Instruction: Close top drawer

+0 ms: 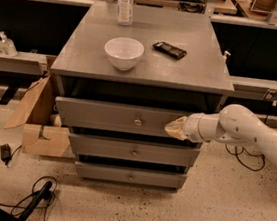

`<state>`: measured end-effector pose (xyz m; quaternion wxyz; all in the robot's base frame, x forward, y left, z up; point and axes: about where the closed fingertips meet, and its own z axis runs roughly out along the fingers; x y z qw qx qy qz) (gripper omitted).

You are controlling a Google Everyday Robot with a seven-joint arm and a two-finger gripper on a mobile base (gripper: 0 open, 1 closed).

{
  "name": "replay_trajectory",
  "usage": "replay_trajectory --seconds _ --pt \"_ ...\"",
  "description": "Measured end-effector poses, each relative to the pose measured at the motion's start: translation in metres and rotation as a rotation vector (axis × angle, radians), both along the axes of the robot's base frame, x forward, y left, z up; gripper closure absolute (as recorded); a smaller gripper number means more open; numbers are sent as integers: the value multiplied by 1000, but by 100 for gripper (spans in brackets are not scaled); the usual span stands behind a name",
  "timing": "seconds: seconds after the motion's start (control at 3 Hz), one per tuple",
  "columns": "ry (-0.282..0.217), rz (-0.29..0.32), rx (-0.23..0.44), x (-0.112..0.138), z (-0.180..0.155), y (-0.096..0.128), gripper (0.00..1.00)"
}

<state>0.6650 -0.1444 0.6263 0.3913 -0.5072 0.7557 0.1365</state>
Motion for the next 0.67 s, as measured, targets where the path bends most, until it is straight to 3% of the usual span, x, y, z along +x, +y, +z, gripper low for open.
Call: replay_trajectory --seconds 0.33,0.67 --pt "2 3 1 0 -1 2 60" --pt "6 9 3 -1 -3 6 21"
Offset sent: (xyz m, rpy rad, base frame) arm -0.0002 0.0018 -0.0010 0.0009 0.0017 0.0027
